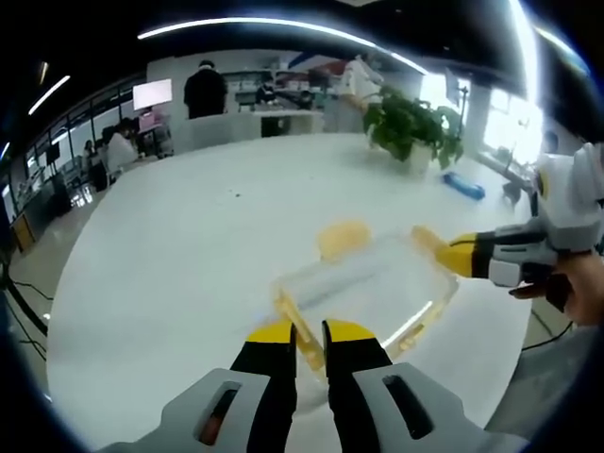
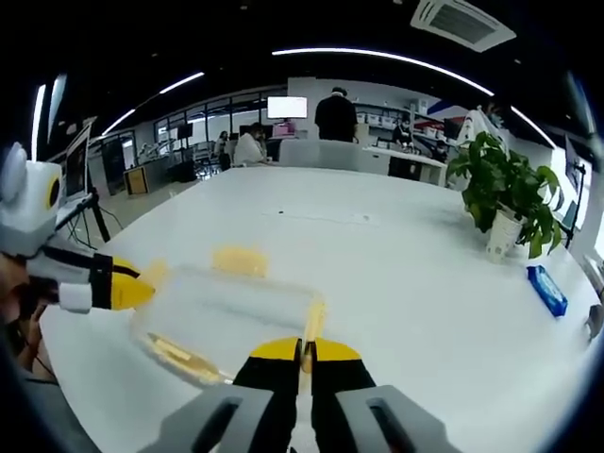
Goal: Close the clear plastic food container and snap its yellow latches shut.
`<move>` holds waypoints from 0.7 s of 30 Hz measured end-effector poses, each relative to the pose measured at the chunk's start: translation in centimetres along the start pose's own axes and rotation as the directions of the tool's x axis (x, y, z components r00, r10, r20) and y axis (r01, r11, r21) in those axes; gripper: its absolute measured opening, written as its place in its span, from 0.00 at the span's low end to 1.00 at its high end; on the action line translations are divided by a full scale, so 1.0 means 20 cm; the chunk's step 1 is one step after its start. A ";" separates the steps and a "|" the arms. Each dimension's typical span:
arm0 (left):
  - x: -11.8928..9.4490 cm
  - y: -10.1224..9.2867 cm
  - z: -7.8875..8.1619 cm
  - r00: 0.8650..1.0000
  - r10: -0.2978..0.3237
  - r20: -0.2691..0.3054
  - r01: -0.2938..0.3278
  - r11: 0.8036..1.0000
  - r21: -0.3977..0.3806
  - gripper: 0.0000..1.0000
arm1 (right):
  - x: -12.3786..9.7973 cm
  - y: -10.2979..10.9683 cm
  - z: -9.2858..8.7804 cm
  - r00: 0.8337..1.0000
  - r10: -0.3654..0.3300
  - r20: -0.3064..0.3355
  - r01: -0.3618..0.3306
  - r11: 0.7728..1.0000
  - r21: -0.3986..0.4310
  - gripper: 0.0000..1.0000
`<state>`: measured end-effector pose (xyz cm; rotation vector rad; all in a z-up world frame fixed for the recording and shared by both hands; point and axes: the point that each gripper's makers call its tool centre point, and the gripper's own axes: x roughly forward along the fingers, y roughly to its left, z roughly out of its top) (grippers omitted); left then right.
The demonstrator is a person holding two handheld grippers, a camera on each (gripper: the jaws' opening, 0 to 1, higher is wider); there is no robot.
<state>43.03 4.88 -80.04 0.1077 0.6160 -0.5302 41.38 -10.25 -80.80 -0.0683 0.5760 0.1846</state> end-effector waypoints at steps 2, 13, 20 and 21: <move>0.00 0.00 0.00 1.000 -0.001 -0.004 0.001 1.000 0.006 0.08 | 0.00 0.00 0.00 1.000 0.000 -0.002 0.000 1.000 -0.002 0.00; 0.00 0.01 -0.02 1.000 -0.010 -0.016 0.010 1.000 0.015 0.09 | -0.01 -0.01 -0.01 1.000 0.014 -0.022 -0.013 0.999 0.045 0.00; -0.01 0.03 -0.02 1.000 0.001 -0.014 -0.001 1.000 0.014 0.11 | -0.03 -0.06 -0.01 1.000 -0.007 -0.028 0.009 0.996 0.085 0.03; -0.01 0.04 -0.02 1.000 0.003 -0.012 -0.003 1.000 0.013 0.11 | -0.03 -0.07 -0.02 0.999 -0.011 -0.030 0.014 0.996 0.090 0.04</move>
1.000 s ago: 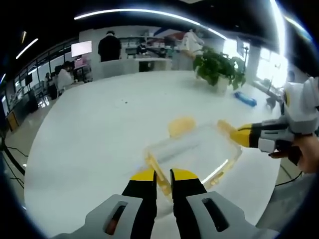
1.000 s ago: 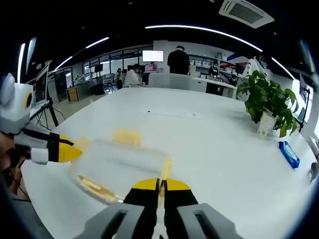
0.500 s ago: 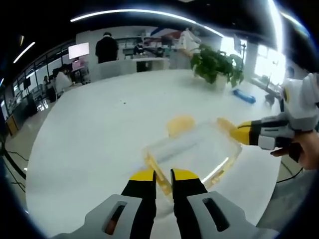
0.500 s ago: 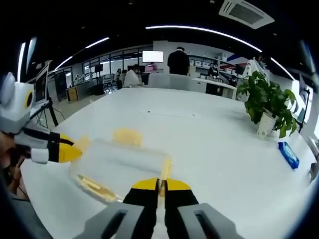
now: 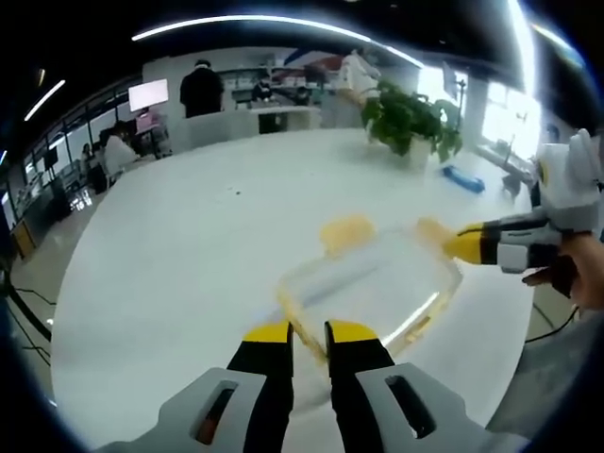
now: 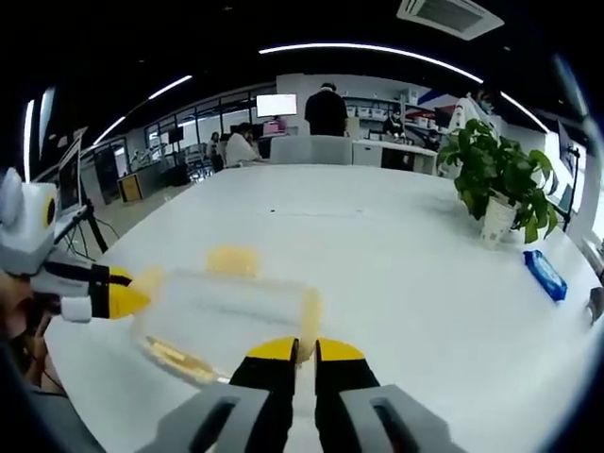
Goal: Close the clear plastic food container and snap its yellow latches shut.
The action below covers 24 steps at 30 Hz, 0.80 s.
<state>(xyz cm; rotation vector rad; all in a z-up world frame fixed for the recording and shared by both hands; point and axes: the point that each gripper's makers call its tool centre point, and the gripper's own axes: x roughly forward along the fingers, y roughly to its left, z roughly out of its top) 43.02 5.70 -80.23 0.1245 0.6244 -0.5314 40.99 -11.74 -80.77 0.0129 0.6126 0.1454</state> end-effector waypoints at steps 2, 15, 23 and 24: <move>-0.01 0.02 0.00 1.000 0.013 0.007 -0.012 0.999 -0.035 0.14 | -0.01 -0.01 0.00 1.000 -0.012 0.006 0.012 1.000 0.008 0.05; -0.05 0.08 0.04 0.999 0.028 0.039 -0.025 0.996 -0.089 0.18 | -0.03 -0.11 -0.01 0.999 -0.034 -0.006 0.035 0.997 0.073 0.10; -0.01 0.05 0.07 0.999 -0.026 0.046 0.031 0.993 -0.116 0.22 | -0.02 -0.10 0.03 1.000 -0.010 0.012 0.009 0.996 0.089 0.13; -0.01 0.05 0.07 0.998 -0.032 0.046 0.037 0.993 -0.115 0.22 | -0.02 -0.10 0.03 1.000 -0.009 0.013 0.007 0.996 0.090 0.13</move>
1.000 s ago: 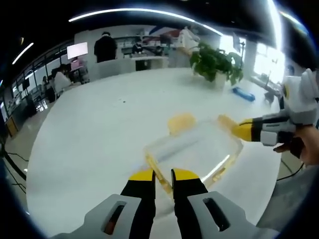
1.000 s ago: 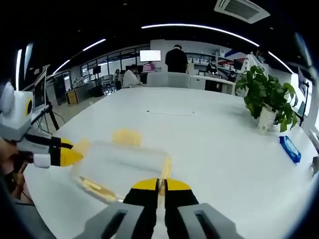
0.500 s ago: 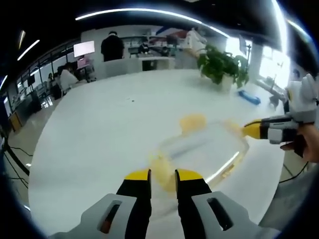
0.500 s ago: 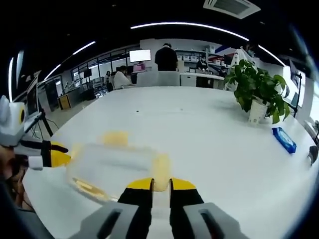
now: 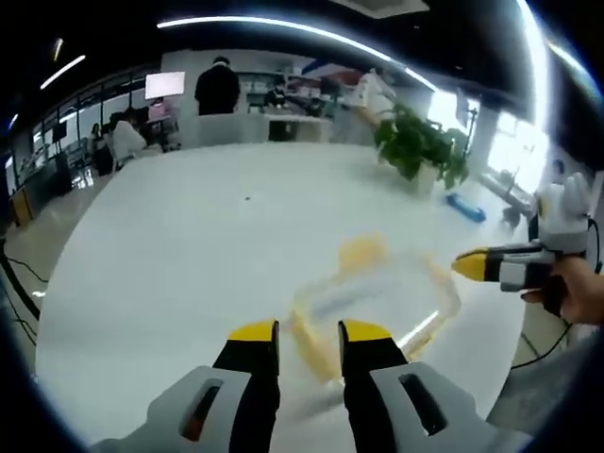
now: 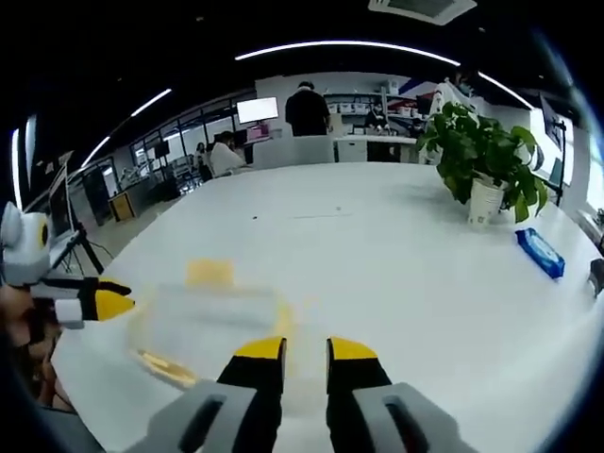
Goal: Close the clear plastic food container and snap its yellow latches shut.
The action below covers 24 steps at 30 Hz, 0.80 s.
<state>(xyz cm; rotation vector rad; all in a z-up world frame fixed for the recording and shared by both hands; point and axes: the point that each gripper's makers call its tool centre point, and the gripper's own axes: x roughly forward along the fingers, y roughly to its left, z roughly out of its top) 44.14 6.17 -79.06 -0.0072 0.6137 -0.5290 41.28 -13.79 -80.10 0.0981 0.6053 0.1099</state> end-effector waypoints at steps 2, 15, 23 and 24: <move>0.01 0.00 0.01 1.000 -0.013 -0.003 0.013 1.000 0.006 0.23 | 0.00 0.01 0.00 1.000 0.012 -0.001 -0.012 1.000 0.006 0.13; 0.03 -0.04 0.00 0.998 -0.054 -0.031 0.053 0.999 -0.009 0.29 | 0.04 0.13 -0.02 0.993 0.115 -0.020 -0.115 0.993 0.022 0.20; 0.06 -0.07 -0.08 0.993 -0.078 -0.086 0.077 0.997 -0.015 0.32 | 0.09 0.15 -0.03 0.988 0.145 -0.051 -0.143 0.989 0.027 0.21; 0.06 -0.07 -0.09 0.993 -0.079 -0.093 0.078 0.997 -0.016 0.32 | 0.09 0.14 -0.03 0.987 0.147 -0.059 -0.145 0.989 0.038 0.22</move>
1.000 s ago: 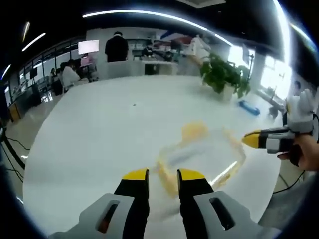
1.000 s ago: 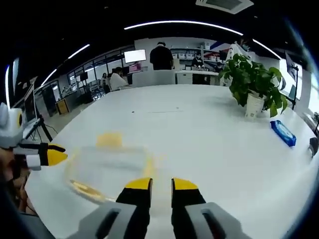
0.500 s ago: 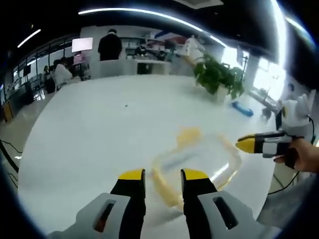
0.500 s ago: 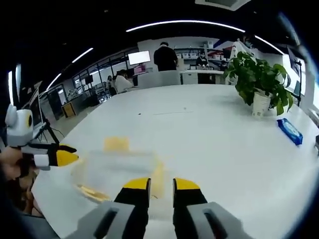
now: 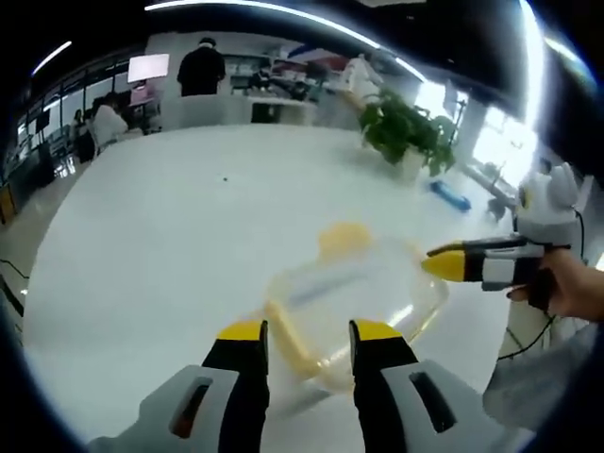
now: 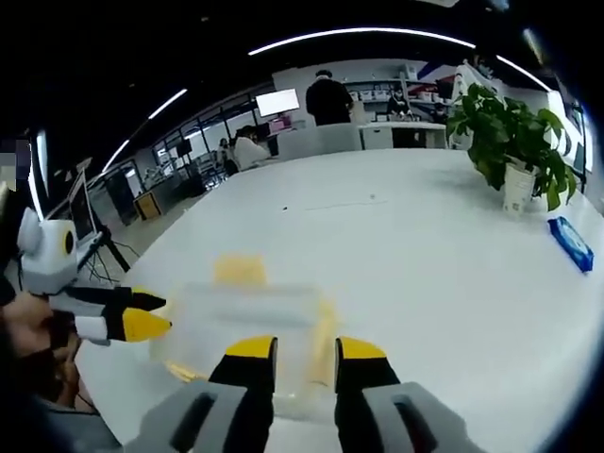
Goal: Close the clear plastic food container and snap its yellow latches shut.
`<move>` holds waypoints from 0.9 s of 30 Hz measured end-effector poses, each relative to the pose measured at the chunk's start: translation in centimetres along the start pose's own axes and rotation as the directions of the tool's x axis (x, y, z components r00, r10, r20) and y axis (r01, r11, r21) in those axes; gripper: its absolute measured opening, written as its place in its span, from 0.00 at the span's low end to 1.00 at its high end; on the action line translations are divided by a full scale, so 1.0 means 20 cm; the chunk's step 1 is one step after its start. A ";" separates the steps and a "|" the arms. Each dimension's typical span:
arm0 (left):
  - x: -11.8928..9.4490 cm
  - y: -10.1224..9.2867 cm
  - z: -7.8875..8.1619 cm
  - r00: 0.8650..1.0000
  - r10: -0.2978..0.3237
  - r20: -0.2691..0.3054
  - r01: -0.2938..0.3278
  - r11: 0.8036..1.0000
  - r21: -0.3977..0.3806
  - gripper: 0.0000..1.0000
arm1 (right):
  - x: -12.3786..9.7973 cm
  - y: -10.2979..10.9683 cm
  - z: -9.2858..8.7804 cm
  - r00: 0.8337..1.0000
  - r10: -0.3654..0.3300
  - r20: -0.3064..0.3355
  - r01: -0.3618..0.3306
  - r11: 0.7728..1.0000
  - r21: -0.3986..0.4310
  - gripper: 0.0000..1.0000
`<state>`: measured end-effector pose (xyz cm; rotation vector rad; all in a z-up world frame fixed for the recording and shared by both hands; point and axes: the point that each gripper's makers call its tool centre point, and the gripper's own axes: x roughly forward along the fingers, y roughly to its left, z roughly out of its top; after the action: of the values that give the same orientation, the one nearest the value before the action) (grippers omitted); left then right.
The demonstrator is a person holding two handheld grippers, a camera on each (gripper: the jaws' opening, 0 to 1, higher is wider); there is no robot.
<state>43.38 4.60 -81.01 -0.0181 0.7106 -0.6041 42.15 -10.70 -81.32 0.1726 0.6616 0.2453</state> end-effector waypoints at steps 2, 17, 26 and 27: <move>0.00 0.00 0.00 1.000 -0.007 0.004 0.007 1.000 -0.024 0.33 | 0.00 -0.01 -0.01 1.000 0.005 -0.009 -0.004 0.999 0.035 0.26; 0.02 -0.03 -0.05 0.998 -0.069 0.005 0.069 0.985 -0.159 0.39 | 0.05 0.02 -0.02 0.995 0.084 -0.058 -0.075 0.986 0.147 0.32; 0.03 -0.03 -0.05 0.997 -0.073 0.004 0.073 0.986 -0.152 0.37 | 0.05 0.03 -0.03 0.990 0.113 -0.082 -0.100 0.983 0.154 0.32; 0.03 -0.03 -0.05 0.997 -0.072 0.004 0.072 0.986 -0.153 0.37 | 0.05 0.03 -0.03 0.989 0.112 -0.091 -0.098 0.984 0.148 0.32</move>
<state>42.78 3.91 -81.93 -0.1868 0.7593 -0.6178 42.46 -9.72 -82.11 0.3358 0.7707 0.3093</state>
